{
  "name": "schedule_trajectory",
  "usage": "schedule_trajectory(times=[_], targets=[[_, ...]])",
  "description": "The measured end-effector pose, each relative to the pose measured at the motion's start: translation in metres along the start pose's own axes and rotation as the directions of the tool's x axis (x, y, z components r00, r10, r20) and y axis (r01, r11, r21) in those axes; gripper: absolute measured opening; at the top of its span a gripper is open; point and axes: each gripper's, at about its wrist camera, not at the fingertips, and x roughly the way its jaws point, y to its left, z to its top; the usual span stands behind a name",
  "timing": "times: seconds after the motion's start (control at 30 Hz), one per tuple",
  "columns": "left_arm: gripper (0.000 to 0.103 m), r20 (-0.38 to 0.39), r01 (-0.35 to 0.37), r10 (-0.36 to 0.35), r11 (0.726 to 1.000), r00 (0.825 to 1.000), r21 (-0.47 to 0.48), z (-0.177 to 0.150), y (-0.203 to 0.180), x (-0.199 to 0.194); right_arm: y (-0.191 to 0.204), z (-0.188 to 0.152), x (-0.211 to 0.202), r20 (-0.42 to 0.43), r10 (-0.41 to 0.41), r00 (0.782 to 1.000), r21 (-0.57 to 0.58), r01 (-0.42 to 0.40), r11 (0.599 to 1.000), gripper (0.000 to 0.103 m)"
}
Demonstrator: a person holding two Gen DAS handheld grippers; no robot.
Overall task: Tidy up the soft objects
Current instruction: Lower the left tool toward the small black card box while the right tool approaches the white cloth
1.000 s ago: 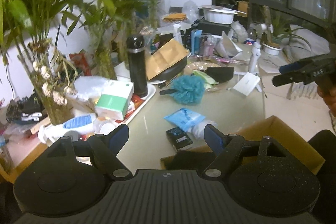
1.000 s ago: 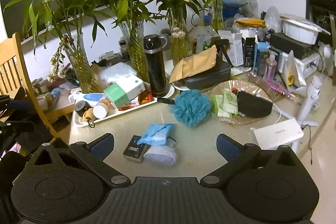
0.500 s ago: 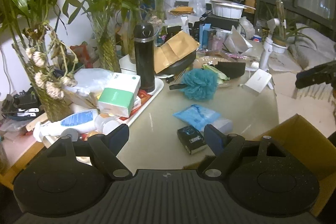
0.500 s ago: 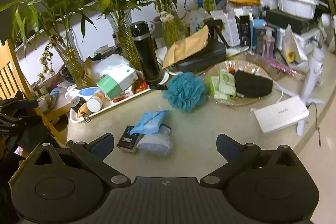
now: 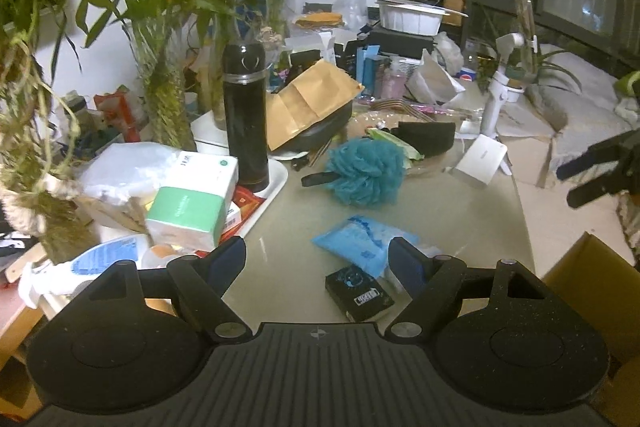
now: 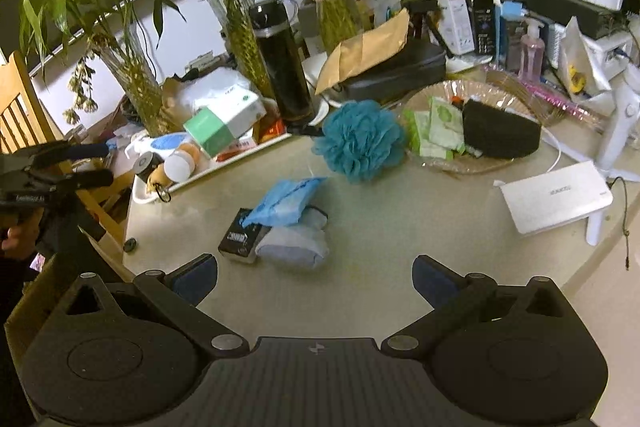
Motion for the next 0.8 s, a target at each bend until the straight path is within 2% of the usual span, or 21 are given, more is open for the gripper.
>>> schedule_trajectory(times=[0.2, 0.33, 0.47, 0.63, 0.8], targets=[[0.078, -0.016, 0.03, -0.031, 0.999, 0.999, -0.036, -0.005, 0.014, 0.026, -0.01, -0.005, 0.022, -0.013, 0.03, 0.999, 0.033, -0.029, 0.999, 0.103], [0.078, -0.032, 0.045, -0.047, 0.997, 0.998, -0.07, -0.009, 0.025, 0.046, -0.015, -0.006, 0.042, -0.038, 0.017, 0.999, 0.026, -0.016, 1.0, 0.101], [0.078, -0.04, 0.01, -0.012, 0.998, 0.999, -0.055, -0.013, 0.028, 0.065, -0.022, -0.005, 0.066, -0.06, 0.009, 0.998, 0.023, -0.008, 1.0, 0.097], [0.078, -0.043, -0.006, 0.004, 0.999, 0.999, -0.054, -0.021, 0.03, 0.08, -0.025, -0.003, 0.096, -0.075, 0.067, 0.995, 0.014, -0.067, 0.998, 0.095], [0.078, -0.063, 0.012, -0.019, 0.994, 0.998, -0.109, -0.027, 0.037, 0.088, -0.026, 0.003, 0.129, -0.103, 0.085, 0.991, -0.033, -0.089, 0.995, 0.086]])
